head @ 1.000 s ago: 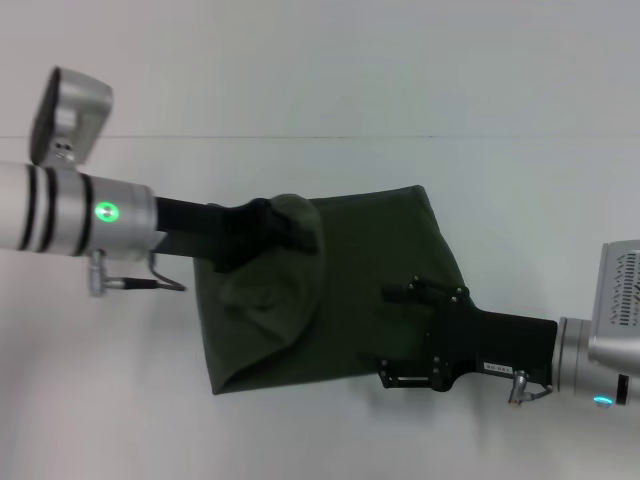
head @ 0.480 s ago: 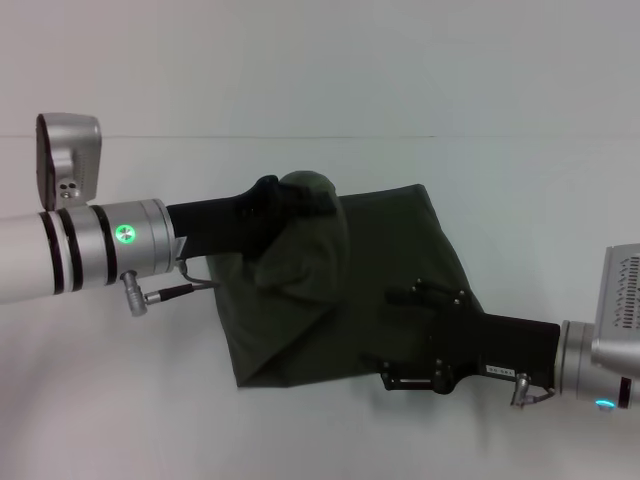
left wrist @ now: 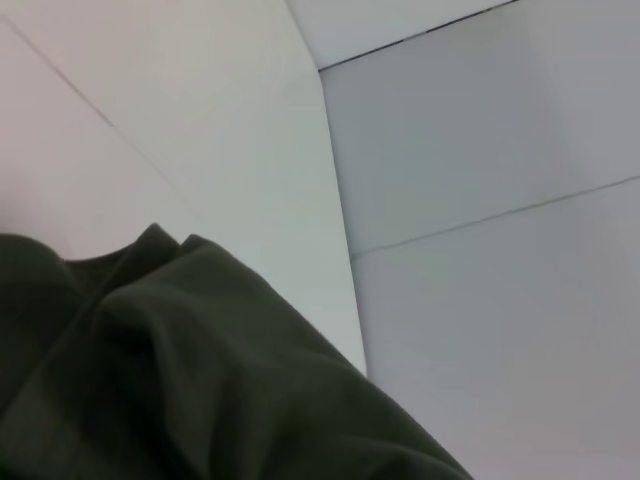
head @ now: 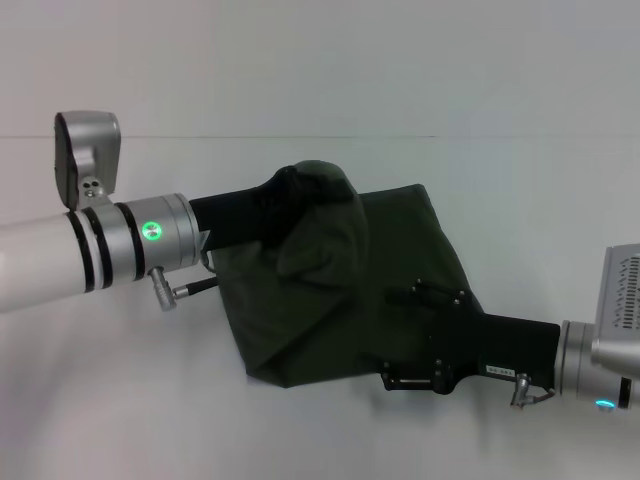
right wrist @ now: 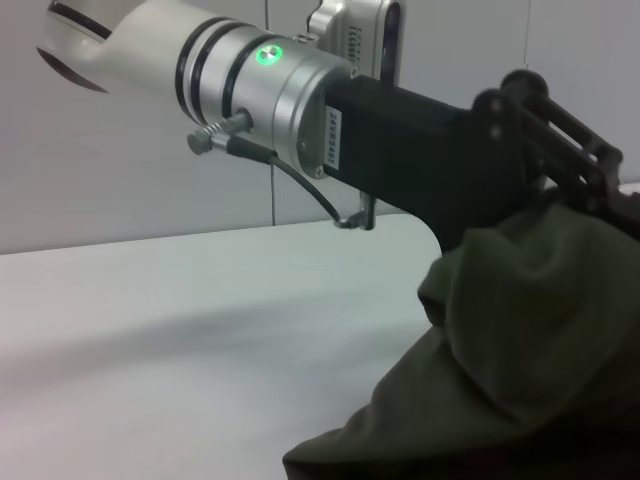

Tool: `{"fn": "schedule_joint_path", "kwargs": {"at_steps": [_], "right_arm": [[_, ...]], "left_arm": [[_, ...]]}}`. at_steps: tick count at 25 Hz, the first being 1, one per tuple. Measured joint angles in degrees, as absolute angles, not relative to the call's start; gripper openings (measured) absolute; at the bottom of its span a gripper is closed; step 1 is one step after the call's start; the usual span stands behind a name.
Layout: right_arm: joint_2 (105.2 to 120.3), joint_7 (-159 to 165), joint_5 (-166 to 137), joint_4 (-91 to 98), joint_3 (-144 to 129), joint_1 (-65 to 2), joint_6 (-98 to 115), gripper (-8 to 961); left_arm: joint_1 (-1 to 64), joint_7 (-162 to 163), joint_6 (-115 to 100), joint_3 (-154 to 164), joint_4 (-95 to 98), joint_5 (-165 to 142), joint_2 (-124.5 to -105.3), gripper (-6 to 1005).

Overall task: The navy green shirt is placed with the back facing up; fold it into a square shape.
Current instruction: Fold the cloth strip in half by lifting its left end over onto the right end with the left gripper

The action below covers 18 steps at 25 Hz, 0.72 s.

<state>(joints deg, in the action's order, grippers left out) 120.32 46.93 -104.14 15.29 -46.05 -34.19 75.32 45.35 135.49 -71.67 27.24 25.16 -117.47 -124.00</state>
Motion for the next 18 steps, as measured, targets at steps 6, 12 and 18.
{"fn": "schedule_joint_path", "kwargs": {"at_steps": [6,12,18], "right_arm": [[120.32,46.9,-104.1,15.3,-46.1,-34.2,75.3,923],[120.31,46.9,-104.1,15.3,-46.1,-34.1,75.3,922],[120.17,46.9,-103.9,15.8,-46.0,-32.1,75.8,920]], "left_arm": [[46.0,133.7,-70.2,27.3,23.4,-117.0,-124.1,200],[46.6,129.0,-70.9,27.2,20.8,-114.8,-124.18,201],[47.5,123.9,-72.9,27.3,18.8,-111.5,-124.3,250]]}}
